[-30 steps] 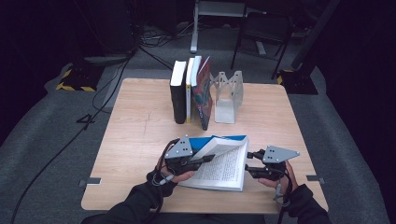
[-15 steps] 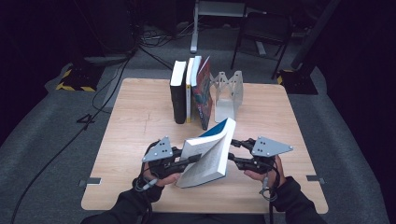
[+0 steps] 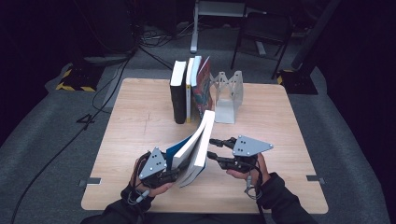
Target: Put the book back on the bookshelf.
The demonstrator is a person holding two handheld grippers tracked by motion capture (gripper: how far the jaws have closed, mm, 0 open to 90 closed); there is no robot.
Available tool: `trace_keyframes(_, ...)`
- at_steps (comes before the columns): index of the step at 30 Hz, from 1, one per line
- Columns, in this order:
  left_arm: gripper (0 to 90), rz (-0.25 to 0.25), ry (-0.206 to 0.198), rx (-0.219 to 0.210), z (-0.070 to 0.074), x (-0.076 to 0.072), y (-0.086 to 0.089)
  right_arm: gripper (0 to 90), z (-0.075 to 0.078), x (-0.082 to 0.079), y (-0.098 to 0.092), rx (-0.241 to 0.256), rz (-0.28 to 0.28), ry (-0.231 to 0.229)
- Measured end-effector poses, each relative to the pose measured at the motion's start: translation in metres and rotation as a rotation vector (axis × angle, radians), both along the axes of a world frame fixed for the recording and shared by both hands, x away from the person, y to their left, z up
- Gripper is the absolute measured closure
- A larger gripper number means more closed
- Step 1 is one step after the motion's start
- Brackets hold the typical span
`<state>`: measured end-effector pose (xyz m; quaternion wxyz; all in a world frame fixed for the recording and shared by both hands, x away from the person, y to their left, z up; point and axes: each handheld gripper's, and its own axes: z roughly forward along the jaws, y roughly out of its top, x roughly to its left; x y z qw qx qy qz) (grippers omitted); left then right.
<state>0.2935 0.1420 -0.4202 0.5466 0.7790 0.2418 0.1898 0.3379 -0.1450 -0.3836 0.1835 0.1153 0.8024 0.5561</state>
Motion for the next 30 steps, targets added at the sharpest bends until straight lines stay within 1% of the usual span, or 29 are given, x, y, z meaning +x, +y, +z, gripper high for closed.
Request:
trace_keyframes(1, 52.7, -0.002, 0.018, 0.001, -0.001, 0.001, 0.000, 57.3, -0.001, 0.000, 0.001, 0.000, 0.002, 0.007)
trace_keyframes(2, 50.5, -0.011, 0.048, 0.004, -0.003, 0.005, 0.000, 56.9, -0.001, 0.001, 0.001, -0.003, 0.005, 0.012)
trace_keyframes(3, 52.4, -0.039, 0.089, -0.019, -0.005, 0.008, 0.001, 55.5, -0.003, 0.002, 0.001, -0.001, 0.011, 0.019)
trace_keyframes(4, 52.1, -0.110, 0.231, -0.063, -0.010, 0.023, 0.005, 54.7, -0.003, 0.003, 0.000, 0.003, 0.014, 0.023)
trace_keyframes(5, 53.1, -0.110, 0.231, -0.063, -0.010, 0.023, 0.005, 54.7, -0.003, 0.003, 0.000, 0.003, 0.014, 0.023)
trace_keyframes(6, 53.1, -0.106, 0.242, -0.048, -0.014, 0.029, 0.005, 53.9, -0.003, 0.004, -0.001, 0.003, 0.020, 0.024)
trace_keyframes(7, 56.2, -0.107, 0.248, -0.049, -0.017, 0.033, 0.005, 52.6, -0.003, 0.005, -0.001, 0.005, 0.021, 0.026)
trace_keyframes(8, 58.8, -0.133, 0.262, -0.067, -0.018, 0.038, 0.005, 52.8, -0.004, 0.006, -0.001, 0.008, 0.022, 0.029)
trace_keyframes(9, 61.4, -0.145, 0.243, -0.051, -0.017, 0.041, 0.005, 52.9, -0.004, 0.006, -0.001, 0.009, 0.025, 0.030)
trace_keyframes(10, 64.4, -0.171, 0.205, -0.020, -0.014, 0.043, 0.003, 52.8, -0.004, 0.007, -0.002, 0.009, 0.026, 0.034)
trace_keyframes(11, 66.6, -0.171, 0.205, -0.020, -0.014, 0.043, 0.003, 52.8, -0.004, 0.007, -0.002, 0.009, 0.026, 0.034)
trace_keyframes(12, 66.6, -0.197, 0.198, -0.013, -0.013, 0.046, 0.001, 52.7, -0.003, 0.008, -0.004, 0.008, 0.034, 0.043)
trace_keyframes(14, 68.3, -0.241, 0.211, -0.034, -0.014, 0.051, -0.003, 52.7, -0.004, 0.010, -0.008, -0.010, 0.039, 0.060)
trace_keyframes(15, 68.5, -0.263, 0.205, -0.037, -0.015, 0.054, -0.007, 52.6, -0.004, 0.010, -0.010, -0.015, 0.032, 0.061)
trace_keyframes(16, 68.5, -0.278, 0.202, -0.038, -0.015, 0.056, -0.009, 52.6, -0.004, 0.011, -0.013, -0.014, 0.025, 0.062)
trace_keyframes(18, 68.4, -0.323, 0.204, -0.063, -0.017, 0.063, -0.018, 52.6, -0.003, 0.013, -0.020, -0.012, 0.018, 0.071)
trace_keyframes(19, 68.5, -0.335, 0.205, -0.070, -0.017, 0.066, -0.023, 52.6, -0.003, 0.013, -0.025, -0.003, 0.012, 0.070)
trace_keyframes(21, 68.6, -0.353, 0.206, -0.078, -0.018, 0.072, -0.030, 52.6, -0.002, 0.014, -0.032, 0.001, -0.002, 0.065)
trace_keyframes(24, 68.7, -0.374, 0.204, -0.079, -0.018, 0.080, -0.042, 52.5, -0.002, 0.016, -0.042, 0.012, -0.025, 0.065)
trace_keyframes(26, 68.5, -0.388, 0.192, -0.070, -0.017, 0.084, -0.047, 52.5, -0.003, 0.017, -0.049, 0.015, -0.041, 0.063)
trace_keyframes(29, 67.9, -0.385, 0.171, -0.056, -0.016, 0.087, -0.053, 52.5, -0.004, 0.017, -0.056, 0.023, -0.063, 0.061)
trace_keyframes(30, 67.1, -0.376, 0.166, -0.055, -0.016, 0.086, -0.053, 52.5, -0.004, 0.016, -0.057, 0.022, -0.068, 0.060)
